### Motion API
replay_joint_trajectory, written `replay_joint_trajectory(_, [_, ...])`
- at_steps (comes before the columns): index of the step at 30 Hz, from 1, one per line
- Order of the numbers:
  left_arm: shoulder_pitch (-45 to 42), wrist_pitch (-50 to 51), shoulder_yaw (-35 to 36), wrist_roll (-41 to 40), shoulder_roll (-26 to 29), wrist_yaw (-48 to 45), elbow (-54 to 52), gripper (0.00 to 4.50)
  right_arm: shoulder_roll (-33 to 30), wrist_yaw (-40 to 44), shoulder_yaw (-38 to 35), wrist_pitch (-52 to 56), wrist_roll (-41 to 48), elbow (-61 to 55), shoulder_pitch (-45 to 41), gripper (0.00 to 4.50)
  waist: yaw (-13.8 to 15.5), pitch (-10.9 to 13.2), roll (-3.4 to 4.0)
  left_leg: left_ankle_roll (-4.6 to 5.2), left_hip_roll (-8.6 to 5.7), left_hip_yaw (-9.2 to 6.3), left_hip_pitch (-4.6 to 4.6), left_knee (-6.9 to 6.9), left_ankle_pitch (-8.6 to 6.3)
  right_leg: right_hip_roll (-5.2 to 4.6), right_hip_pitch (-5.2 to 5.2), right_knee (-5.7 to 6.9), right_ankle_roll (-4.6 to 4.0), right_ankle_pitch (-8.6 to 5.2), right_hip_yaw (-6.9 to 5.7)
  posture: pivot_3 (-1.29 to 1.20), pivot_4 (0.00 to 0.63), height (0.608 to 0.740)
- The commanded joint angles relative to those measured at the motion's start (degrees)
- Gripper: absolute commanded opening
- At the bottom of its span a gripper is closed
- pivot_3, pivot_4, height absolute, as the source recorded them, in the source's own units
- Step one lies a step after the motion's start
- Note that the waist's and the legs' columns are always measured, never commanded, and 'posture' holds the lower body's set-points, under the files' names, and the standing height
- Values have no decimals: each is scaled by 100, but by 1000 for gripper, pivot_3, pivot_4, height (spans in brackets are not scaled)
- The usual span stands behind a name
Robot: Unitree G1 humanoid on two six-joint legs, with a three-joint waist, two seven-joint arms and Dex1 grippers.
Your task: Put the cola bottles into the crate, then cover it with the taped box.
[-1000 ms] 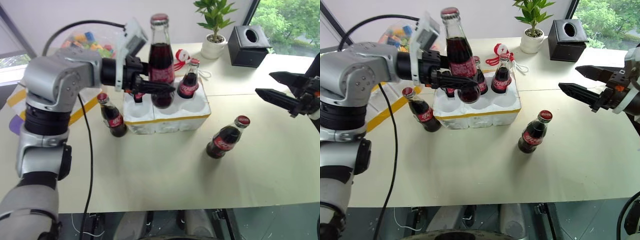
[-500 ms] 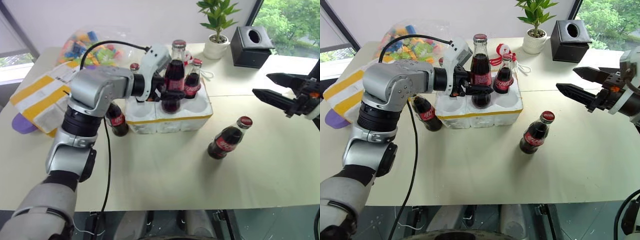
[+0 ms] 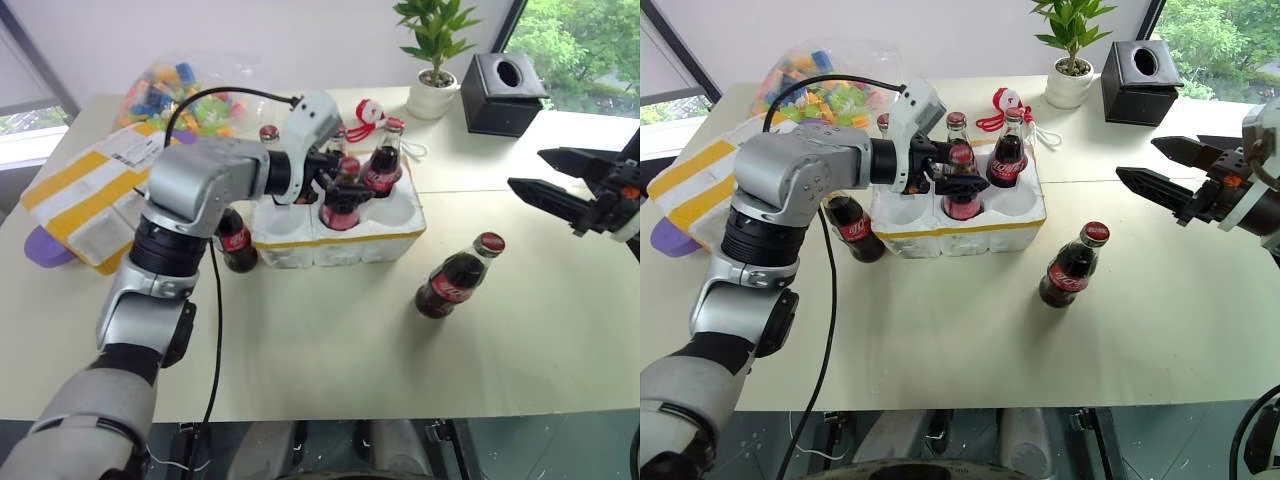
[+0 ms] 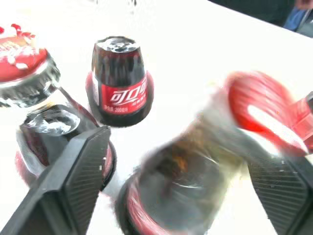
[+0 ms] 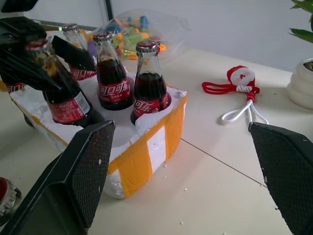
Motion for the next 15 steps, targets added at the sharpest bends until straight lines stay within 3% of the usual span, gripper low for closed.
replay_joint_trajectory(1, [-456,181,606,-481,410,-446,-219,4409,-122,49,-135,-96,36,-113,-131,4500,-7,0,0,0,0,0,0,1,0,1,0,0,0,0,0,0,150,732])
replay_joint_trajectory(9, [-1039,314,1379,-1357,2389,-2275,89,4409,-109,179,102,-193,-88,109,-347,4500,-58,-3,5,-1,2,0,0,4,-1,6,-2,5,0,-1,0,0,150,732])
replay_joint_trajectory(11, [-919,305,1379,-1452,2992,-2791,61,4409,-95,222,174,-230,-126,170,-414,4500,-70,-1,3,-1,2,0,1,6,-1,6,-2,5,0,-1,0,0,150,732])
replay_joint_trajectory(15, [169,-322,1399,-1278,4324,-3836,-303,4409,-112,357,311,-301,-197,291,-524,4500,-136,-5,9,0,1,1,1,5,-2,0,0,6,-1,-1,2,0,150,732])
